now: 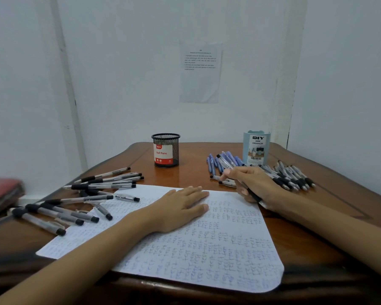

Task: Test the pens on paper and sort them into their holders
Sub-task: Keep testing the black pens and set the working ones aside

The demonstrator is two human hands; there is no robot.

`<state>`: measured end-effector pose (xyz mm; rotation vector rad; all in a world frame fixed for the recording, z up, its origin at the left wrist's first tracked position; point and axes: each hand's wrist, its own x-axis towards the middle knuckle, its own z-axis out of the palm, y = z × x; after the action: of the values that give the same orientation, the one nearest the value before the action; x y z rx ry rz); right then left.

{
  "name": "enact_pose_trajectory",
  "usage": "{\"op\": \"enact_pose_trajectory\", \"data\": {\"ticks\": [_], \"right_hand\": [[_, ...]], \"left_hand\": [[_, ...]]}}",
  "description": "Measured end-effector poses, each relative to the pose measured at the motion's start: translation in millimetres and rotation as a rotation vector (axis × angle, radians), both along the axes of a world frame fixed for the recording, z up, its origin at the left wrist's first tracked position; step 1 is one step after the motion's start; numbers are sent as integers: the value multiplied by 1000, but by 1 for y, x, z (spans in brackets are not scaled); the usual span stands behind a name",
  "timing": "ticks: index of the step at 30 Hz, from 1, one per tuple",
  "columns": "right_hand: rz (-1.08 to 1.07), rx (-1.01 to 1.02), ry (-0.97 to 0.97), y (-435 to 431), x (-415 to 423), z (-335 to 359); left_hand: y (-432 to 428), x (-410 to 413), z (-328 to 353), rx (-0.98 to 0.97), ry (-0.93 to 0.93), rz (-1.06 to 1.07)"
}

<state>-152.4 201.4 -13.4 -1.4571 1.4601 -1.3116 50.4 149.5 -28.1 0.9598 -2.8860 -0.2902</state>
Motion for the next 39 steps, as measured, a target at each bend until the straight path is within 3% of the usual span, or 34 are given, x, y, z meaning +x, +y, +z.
{"op": "enact_pose_trajectory", "data": {"ticks": [4, 10, 21, 26, 29, 33, 39], "right_hand": [[-174, -36, 119, -4, -4, 18], [-420, -78, 686, -4, -43, 30], [-572, 55, 1083, -17, -81, 16], [-623, -86, 1175, -20, -68, 15], [-524, -206, 1161, -21, -39, 20], [-230, -271, 1095, -27, 19, 29], [190, -209, 931, -42, 119, 34]], "left_hand": [[1, 0, 1, -6, -12, -5], [2, -12, 16, -172, -160, 4], [-8, -54, 8, -191, -100, -34], [-4, -43, 20, -309, -83, -3], [-7, -23, 34, -325, -96, 90], [-12, 30, 50, -309, -88, 248], [-25, 131, 39, -203, -19, 440]]}}
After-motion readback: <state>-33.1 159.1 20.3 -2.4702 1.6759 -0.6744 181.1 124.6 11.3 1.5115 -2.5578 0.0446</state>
